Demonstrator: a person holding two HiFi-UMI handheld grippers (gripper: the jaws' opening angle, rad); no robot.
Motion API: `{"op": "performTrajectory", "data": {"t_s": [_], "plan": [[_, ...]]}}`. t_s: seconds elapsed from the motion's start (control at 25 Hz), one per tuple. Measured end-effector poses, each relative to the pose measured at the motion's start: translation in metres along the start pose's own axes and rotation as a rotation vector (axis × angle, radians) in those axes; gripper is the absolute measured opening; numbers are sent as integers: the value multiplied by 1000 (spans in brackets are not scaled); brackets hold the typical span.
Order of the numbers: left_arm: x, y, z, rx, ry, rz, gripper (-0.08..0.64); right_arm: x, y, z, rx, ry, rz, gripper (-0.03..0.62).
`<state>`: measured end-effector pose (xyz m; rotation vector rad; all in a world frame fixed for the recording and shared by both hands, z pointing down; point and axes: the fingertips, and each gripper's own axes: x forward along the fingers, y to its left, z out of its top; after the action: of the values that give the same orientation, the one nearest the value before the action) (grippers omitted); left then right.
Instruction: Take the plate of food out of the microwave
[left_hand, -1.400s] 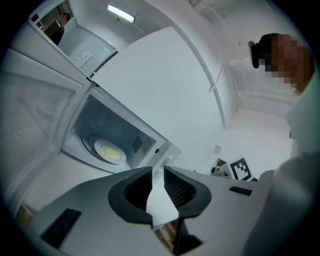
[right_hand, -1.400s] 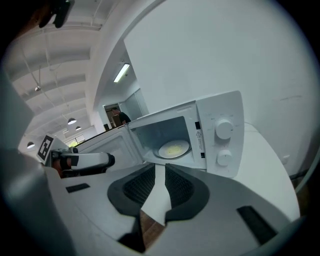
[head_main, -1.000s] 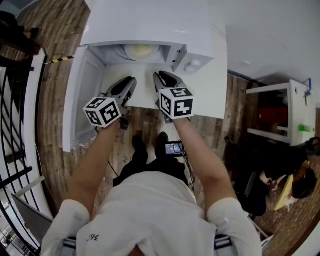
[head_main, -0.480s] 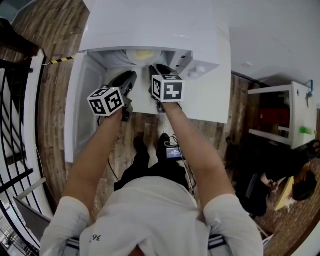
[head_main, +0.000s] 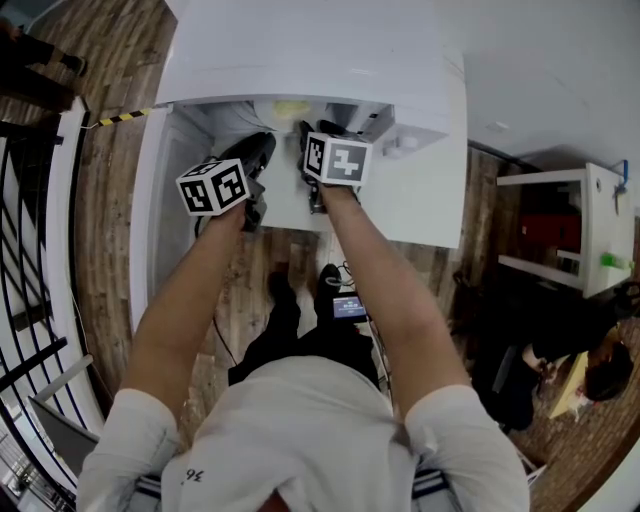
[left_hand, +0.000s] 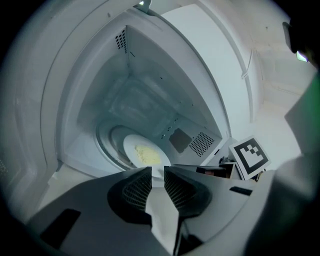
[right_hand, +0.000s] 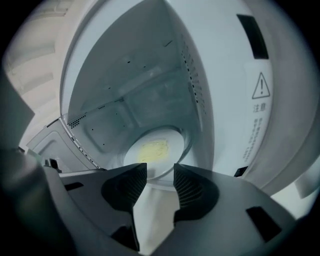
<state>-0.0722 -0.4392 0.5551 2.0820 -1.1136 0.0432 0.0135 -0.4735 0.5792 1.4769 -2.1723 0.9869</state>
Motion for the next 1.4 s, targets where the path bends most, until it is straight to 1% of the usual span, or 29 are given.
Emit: {"op": "performTrajectory", "data": {"t_s": [0.2, 0.28, 0.48, 0.56, 0.68, 1.04, 1.08, 1.24, 1.4], "plan": [[7, 3, 0, 3, 18, 2, 60, 11, -3, -1, 75, 25, -10, 155], [8, 3, 1, 4, 20, -1, 60, 15, -4, -2, 108, 32, -19, 181], [9, 8, 0, 3, 30, 3, 60, 21, -7, -3, 168, 35, -43, 183], [10, 10, -1, 0, 35, 2, 60, 23, -8, -2, 183, 37, -46, 181], [11, 14, -3, -6, 42, 3, 61, 24, -6, -1, 177, 49, -42, 179], [15, 24, -3, -46, 41, 1, 67, 14, -10, -2, 234, 41, -13, 109], [15, 23, -3, -57, 37, -5, 83, 13, -11, -2, 238, 39, -9, 103], [10, 22, -3, -105, 13, -14, 100, 10, -13, 1, 262, 37, -2, 83], [8, 30, -13, -159, 22, -8, 125, 7, -15, 3, 296, 34, 8, 72]]}}
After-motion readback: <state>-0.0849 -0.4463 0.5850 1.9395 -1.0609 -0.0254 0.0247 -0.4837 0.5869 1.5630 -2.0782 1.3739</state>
